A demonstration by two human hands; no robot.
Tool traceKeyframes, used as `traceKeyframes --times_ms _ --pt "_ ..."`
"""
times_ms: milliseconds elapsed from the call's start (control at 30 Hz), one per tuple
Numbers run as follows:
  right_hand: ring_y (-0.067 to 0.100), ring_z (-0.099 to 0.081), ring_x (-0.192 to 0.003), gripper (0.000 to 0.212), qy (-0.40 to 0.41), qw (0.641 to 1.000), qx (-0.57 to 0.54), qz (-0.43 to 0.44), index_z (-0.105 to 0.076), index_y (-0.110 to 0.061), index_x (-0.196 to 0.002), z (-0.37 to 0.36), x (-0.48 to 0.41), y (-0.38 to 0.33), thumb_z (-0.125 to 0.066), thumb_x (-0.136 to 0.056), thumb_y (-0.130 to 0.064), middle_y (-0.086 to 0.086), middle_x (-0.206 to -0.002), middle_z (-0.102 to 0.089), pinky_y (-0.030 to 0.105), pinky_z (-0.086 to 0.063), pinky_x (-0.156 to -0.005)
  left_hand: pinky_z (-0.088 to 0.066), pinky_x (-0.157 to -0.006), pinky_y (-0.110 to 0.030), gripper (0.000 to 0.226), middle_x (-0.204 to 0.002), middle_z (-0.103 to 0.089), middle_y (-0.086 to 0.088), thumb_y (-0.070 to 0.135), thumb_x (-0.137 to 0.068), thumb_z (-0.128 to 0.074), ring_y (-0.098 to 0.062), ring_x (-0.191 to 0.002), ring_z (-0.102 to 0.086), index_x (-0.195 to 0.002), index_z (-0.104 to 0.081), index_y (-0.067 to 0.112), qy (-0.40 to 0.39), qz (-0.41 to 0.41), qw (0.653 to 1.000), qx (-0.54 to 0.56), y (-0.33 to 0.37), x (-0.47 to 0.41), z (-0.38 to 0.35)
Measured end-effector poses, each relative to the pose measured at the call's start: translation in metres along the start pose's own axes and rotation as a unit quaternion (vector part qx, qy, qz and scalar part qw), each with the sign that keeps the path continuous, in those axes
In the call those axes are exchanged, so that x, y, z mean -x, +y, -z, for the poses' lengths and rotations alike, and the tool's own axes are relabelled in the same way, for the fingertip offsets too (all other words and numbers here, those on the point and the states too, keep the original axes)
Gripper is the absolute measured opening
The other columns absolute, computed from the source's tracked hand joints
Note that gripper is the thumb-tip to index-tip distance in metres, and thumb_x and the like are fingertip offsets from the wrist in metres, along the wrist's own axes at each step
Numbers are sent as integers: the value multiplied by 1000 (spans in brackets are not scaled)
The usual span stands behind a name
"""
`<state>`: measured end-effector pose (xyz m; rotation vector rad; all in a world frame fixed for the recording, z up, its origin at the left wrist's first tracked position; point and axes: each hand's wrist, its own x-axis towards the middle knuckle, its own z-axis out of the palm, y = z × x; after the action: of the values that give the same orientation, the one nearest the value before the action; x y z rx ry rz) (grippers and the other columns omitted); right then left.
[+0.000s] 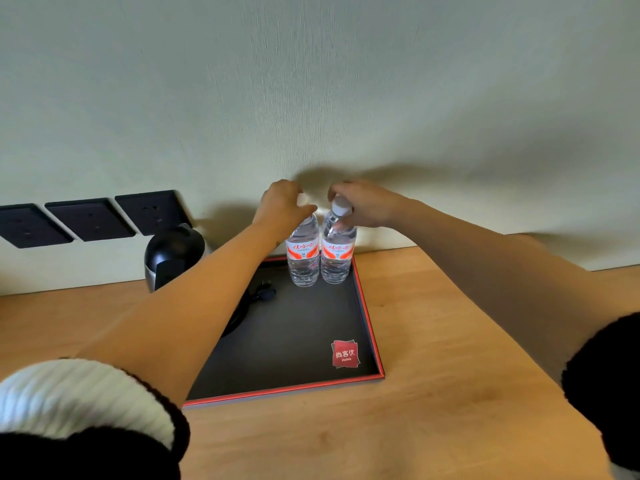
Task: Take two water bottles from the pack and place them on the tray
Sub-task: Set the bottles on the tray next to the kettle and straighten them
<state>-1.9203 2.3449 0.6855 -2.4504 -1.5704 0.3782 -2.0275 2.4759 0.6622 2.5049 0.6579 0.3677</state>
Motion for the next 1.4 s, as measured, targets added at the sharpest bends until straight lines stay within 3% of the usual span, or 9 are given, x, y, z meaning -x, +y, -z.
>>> traceKeyframes --times_ms 67,233,433,600,933,1100,1233,1400 --pt "35 -53 -100 36 11 1000 7 -4 -53 1 -104 -1 -2 0 -69 -77 -18 22 -111 -59 33 -37 -72 -36 -74 -31 40 -113 -61 -23 26 -80 -65 -36 -102 -55 -108 -58 -2 4 -13 1000 -1 2 0 -1" --pt "36 -53 -105 33 11 999 29 24 -54 1 -106 0 -2 2 -67 -77 -10 22 -114 -60 39 -41 -84 -39 -76 -34 38 -111 -63 -22 26 -79 -66 -37 -101 -56 -105 -59 -2 17 -27 999 -4 3 0 -2" --pt "34 -54 -101 29 20 999 25 14 -53 0 -105 -3 4 1 -63 -80 -10 21 -112 -61 33 -37 -75 -38 -74 -31 39 -110 -62 -21 24 -78 -69 -34 -99 -56 -106 -57 -1 9 -41 999 21 1 8 -6" --pt "35 -55 -95 31 28 999 25 0 -52 2 -105 -7 9 0 -63 -77 -5 24 -106 -61 33 -35 -66 -45 -77 -40 41 -108 -62 -20 18 -74 -71 -36 -97 -56 -108 -52 5 -57 -67 996 -31 -3 13 1" --pt "33 -55 -89 29 58 997 13 -39 -54 1 -95 -9 6 -3 -68 -74 -14 23 -98 -63 31 -32 -62 -37 -65 -33 31 -98 -64 -22 8 -73 -69 -36 -88 -57 -98 -53 2 -35 -48 998 -8 2 11 -3" --pt "37 -56 -90 26 79 996 -6 -41 -55 1 -93 -15 9 -4 -67 -75 -13 22 -94 -64 32 -35 -61 -35 -65 -30 30 -95 -63 -23 4 -71 -70 -26 -80 -50 -95 -53 -1 -37 -53 998 25 -3 14 -4" --pt "35 -56 -101 35 56 998 8 -39 -53 -3 -111 -15 9 -3 -63 -79 -14 21 -110 -63 37 -45 -76 -32 -64 -28 28 -94 -63 -23 4 -73 -68 -24 -78 -48 -96 -53 -1 -39 -55 997 33 -2 15 -3" --pt "33 -46 -123 60 16 998 -15 -51 -36 -11 -136 -10 12 -6 -61 -81 -14 16 -139 -48 40 -41 -96 -42 -69 -34 35 -102 -64 -22 9 -74 -69 -32 -89 -57 -104 -51 2 -58 -45 997 11 2 15 -2"
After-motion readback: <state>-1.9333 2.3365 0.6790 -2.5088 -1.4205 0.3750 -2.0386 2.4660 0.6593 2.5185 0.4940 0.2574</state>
